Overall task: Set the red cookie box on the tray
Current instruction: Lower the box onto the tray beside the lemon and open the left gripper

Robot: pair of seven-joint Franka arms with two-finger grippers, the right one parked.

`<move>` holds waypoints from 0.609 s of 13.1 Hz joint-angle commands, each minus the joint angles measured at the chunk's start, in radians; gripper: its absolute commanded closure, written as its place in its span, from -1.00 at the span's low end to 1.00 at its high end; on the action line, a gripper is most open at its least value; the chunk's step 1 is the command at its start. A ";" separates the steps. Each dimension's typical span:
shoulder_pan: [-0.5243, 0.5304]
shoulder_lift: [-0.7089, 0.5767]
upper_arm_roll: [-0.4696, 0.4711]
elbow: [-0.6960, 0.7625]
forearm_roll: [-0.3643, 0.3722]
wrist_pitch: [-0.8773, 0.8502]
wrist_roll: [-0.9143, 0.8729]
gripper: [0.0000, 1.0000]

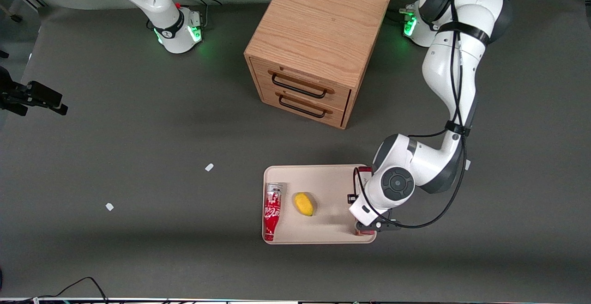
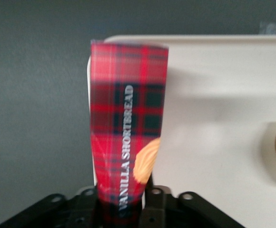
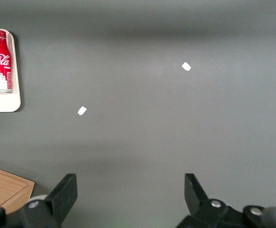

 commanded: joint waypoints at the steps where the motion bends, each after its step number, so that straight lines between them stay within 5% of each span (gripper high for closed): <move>1: -0.013 -0.011 0.011 -0.010 0.027 0.024 -0.059 -1.00; 6: -0.018 -0.077 0.014 -0.011 0.009 -0.002 -0.111 -1.00; 8: 0.005 -0.161 0.017 -0.071 -0.051 -0.004 -0.113 -1.00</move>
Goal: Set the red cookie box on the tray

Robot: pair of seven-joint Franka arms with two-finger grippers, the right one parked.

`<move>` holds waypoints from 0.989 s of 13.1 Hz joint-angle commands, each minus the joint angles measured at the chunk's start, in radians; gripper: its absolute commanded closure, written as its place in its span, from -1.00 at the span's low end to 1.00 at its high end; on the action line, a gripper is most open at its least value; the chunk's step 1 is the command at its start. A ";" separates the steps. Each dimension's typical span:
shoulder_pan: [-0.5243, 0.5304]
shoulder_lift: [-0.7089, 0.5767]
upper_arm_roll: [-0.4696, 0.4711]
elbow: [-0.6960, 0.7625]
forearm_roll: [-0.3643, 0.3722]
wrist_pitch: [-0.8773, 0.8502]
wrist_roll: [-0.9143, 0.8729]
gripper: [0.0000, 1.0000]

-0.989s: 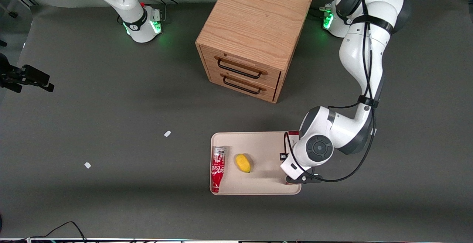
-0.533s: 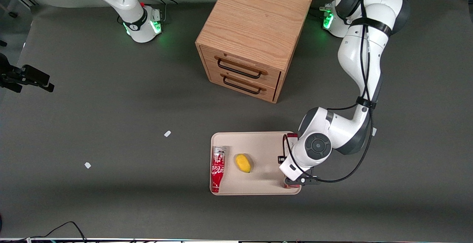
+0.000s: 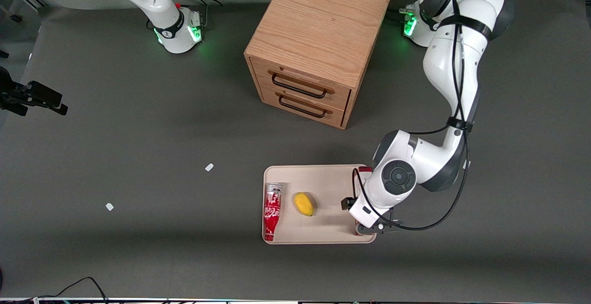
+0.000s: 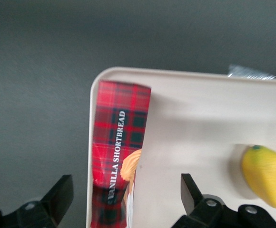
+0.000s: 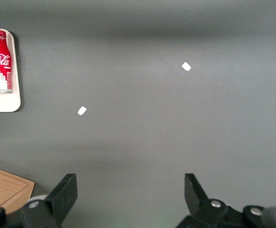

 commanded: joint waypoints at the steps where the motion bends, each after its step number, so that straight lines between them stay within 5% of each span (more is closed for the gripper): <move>1: 0.029 -0.156 0.024 -0.109 -0.076 -0.022 -0.020 -1.00; 6: 0.151 -0.455 0.027 -0.279 -0.099 -0.190 0.015 -1.00; 13: 0.367 -0.860 0.044 -0.518 -0.104 -0.418 0.453 -1.00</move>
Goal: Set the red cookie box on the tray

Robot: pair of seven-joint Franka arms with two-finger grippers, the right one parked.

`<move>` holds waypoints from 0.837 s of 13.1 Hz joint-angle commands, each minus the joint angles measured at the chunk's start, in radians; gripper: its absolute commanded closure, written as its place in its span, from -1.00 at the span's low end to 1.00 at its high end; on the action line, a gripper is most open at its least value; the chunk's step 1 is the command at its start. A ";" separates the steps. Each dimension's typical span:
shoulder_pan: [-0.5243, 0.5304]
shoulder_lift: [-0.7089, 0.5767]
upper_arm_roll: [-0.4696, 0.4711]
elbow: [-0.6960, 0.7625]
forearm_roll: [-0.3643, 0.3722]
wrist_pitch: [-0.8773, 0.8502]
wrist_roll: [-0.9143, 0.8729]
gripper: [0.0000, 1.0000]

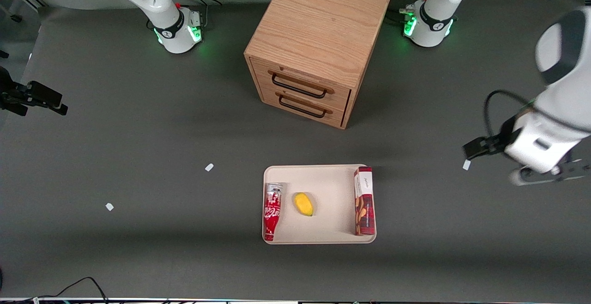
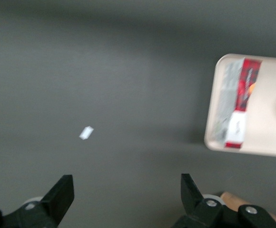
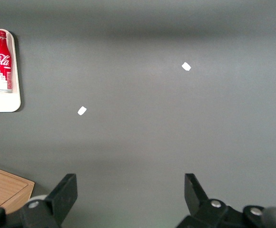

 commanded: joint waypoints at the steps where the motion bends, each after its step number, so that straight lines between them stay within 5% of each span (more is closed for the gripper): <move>1: 0.069 -0.219 -0.003 -0.203 -0.014 -0.005 0.137 -1.00; 6: 0.123 -0.388 -0.004 -0.246 -0.080 -0.160 0.186 -1.00; 11: 0.132 -0.389 -0.003 -0.250 -0.099 -0.156 0.209 -1.00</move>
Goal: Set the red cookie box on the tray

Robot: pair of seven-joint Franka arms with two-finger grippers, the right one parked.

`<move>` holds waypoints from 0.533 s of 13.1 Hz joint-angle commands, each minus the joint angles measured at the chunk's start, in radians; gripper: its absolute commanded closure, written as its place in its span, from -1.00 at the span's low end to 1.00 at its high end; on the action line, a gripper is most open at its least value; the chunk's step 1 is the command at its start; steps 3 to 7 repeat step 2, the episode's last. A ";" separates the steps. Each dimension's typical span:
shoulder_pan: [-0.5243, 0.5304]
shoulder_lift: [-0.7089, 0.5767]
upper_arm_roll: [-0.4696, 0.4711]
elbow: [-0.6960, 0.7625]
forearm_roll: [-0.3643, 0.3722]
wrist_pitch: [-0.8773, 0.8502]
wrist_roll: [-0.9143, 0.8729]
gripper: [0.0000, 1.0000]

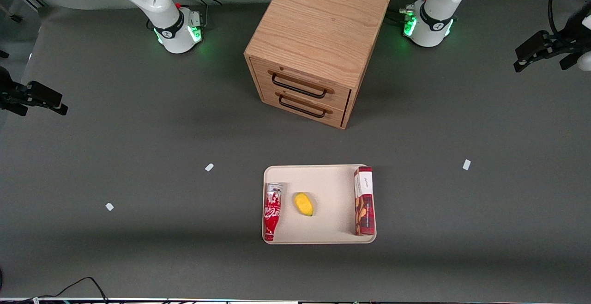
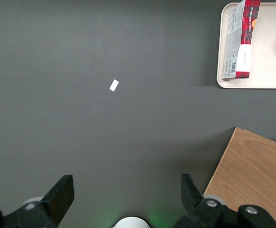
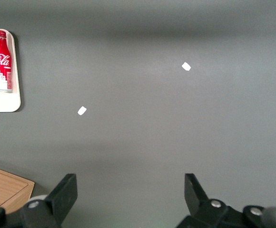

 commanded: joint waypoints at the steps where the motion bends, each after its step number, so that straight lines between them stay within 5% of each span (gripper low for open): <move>1: 0.018 0.002 -0.006 -0.025 -0.016 0.028 0.026 -1.00; 7: 0.018 0.005 -0.006 -0.027 -0.016 0.034 0.026 -1.00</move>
